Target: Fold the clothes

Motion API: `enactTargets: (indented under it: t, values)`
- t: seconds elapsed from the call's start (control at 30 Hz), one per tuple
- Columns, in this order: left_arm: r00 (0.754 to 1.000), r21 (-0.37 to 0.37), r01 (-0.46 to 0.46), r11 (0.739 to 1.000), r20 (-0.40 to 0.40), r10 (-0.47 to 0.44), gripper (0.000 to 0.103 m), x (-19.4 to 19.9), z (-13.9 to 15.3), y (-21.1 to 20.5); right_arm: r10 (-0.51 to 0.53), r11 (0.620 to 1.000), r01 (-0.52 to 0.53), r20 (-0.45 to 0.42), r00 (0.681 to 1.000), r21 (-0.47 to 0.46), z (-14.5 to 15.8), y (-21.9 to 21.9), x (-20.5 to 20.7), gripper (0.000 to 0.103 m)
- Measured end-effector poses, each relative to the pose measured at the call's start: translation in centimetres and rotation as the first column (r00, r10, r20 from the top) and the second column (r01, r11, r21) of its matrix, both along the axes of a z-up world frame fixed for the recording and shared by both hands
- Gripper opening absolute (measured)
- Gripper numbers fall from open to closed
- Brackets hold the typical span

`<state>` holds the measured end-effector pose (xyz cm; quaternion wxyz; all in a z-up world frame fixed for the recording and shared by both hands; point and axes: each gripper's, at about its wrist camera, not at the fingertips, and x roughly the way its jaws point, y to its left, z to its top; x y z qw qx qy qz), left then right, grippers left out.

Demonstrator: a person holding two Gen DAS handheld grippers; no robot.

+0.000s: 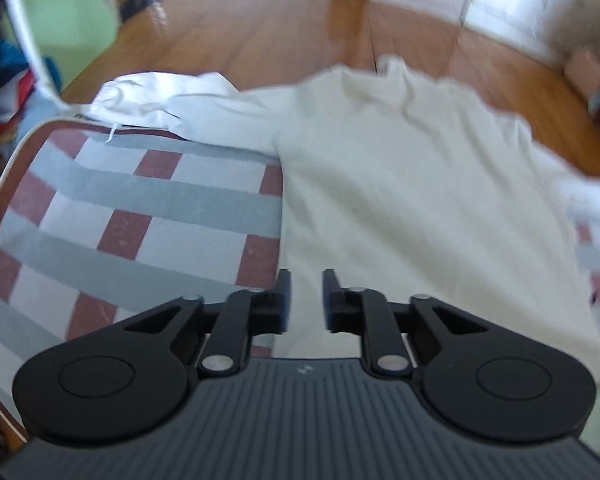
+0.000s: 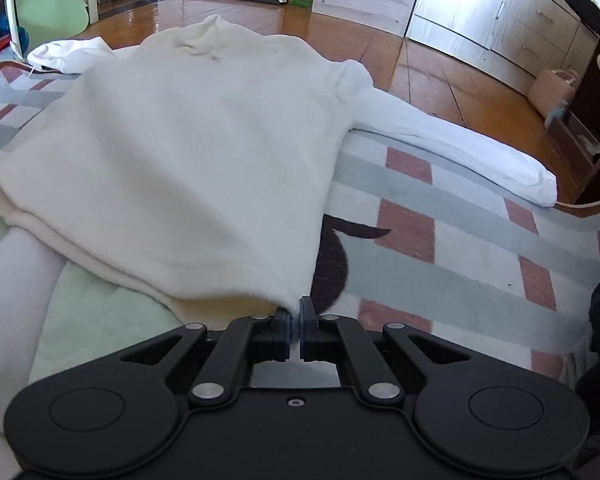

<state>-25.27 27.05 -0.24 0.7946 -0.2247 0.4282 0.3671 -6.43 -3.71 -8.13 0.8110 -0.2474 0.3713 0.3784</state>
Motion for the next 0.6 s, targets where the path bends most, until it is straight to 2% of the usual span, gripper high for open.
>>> enactTargets:
  t: [0.07,0.1,0.17,0.23,0.27,0.3,0.37,0.47,0.53,0.6]
  values:
    - [0.992,0.023,0.056,0.998,-0.112,-0.053,0.044,1.6,-0.6,0.5,-0.041,0.999,0.042,-0.044,0.998,0.028,0.2,-0.2,0.7,0.003]
    - [0.986,0.026,0.087,0.996,-0.146,-0.082,0.048,2.3,-1.0,0.6,-0.056,0.997,0.06,-0.067,0.996,0.046,0.5,-0.4,1.1,0.003]
    - [0.974,0.004,0.125,0.992,-0.192,-0.122,0.05,3.2,-1.7,1.0,-0.084,0.99,0.096,-0.118,0.989,0.102,1.6,-1.1,1.7,0.003]
    - [0.968,-0.036,0.139,0.99,-0.204,-0.144,0.05,3.6,-2.5,1.3,-0.066,0.96,0.112,-0.18,0.981,0.257,4.8,-2.3,1.6,0.003]
    - [0.967,-0.053,0.148,0.988,-0.202,-0.156,0.05,3.6,-2.8,1.3,-0.063,0.948,0.121,-0.2,0.978,0.295,5.5,-3.0,1.5,0.003]
    - [0.966,-0.07,0.156,0.985,-0.199,-0.167,0.051,3.7,-3.1,1.2,-0.07,0.946,0.132,-0.212,0.975,0.297,5.4,-3.5,1.4,0.003]
    - [0.958,-0.111,0.173,0.979,-0.213,-0.194,0.058,3.7,-4.5,1.1,-0.083,0.942,0.154,-0.236,0.968,0.299,5.1,-4.6,1.0,0.003]
    - [0.945,-0.202,0.152,0.967,-0.257,-0.203,0.058,2.9,-7.5,2.1,-0.082,0.984,0.113,-0.21,0.974,0.139,1.1,-4.2,-0.1,0.003]
    - [0.942,-0.242,0.086,0.966,-0.297,-0.158,0.058,2.0,-8.8,3.2,-0.088,0.989,0.112,-0.226,0.97,0.097,0.0,-3.8,-0.2,0.001]
    - [0.951,-0.278,0.078,0.957,-0.268,-0.155,0.058,1.2,-8.8,4.0,-0.099,0.991,0.118,-0.243,0.965,0.067,-0.7,-3.5,-0.2,0.001]
